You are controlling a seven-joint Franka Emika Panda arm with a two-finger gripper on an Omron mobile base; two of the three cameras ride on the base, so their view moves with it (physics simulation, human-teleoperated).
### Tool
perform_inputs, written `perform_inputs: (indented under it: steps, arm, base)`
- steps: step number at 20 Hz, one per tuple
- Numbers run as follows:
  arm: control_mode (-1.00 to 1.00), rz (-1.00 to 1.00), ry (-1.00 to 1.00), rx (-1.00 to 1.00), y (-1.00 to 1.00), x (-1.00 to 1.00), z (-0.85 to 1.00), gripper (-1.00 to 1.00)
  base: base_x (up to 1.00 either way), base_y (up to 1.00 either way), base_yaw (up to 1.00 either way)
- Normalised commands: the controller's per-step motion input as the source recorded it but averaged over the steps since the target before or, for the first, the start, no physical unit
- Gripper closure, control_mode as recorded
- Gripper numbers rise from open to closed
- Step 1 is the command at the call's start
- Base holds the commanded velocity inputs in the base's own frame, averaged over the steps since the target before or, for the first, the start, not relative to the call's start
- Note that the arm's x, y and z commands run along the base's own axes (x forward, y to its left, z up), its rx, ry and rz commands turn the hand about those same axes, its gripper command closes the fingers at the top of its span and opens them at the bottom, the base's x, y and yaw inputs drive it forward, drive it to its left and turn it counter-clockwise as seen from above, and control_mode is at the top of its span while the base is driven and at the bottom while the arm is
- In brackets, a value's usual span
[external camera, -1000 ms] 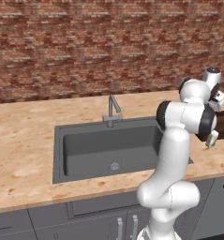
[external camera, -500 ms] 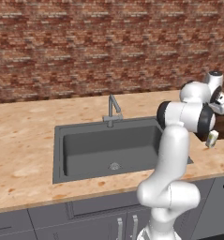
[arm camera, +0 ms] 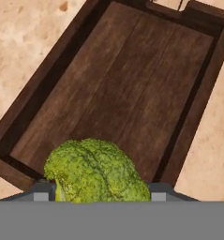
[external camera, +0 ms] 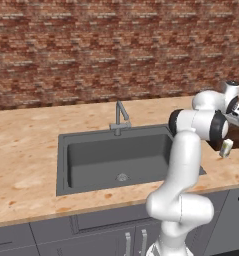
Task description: Pick up all produce items and place them in the sink. Turn on the sink faucet to wash them. Then turn the sink off and put them in the tray.
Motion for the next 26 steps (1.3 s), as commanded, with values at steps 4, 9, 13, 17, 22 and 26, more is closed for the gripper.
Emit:
perform_inputs:
  steps: [4,9,13,17,22,26]
  arm:
    - [-1.00,-0.02,0.03,0.02,-0.24,0.00,-0.24,1.00]
    - [-1.00,-0.01,0.05,0.02,-0.19,0.00,-0.22,1.00]
    - [-1.00,0.00,0.05,0.03,-0.14,0.01,-0.22,1.00]
    - [-1.00,0.00,0.05,0.03,-0.11,0.05,-0.23,1.00]
    - [-1.00,0.00,0.06,0.02,-0.04,0.12,-0.22,1.00]
    - [-1.00,0.00,0.06,0.01,0.00,0.20,-0.20,1.00]
  base:
    - [0.00,0.00,0.00]
    - [0.00,0.00,0.00]
    - [0.00,0.00,0.00]
    - [0.00,0.00,0.00]
    - [0.00,0.00,0.00]
    - [0.00,0.00,0.00]
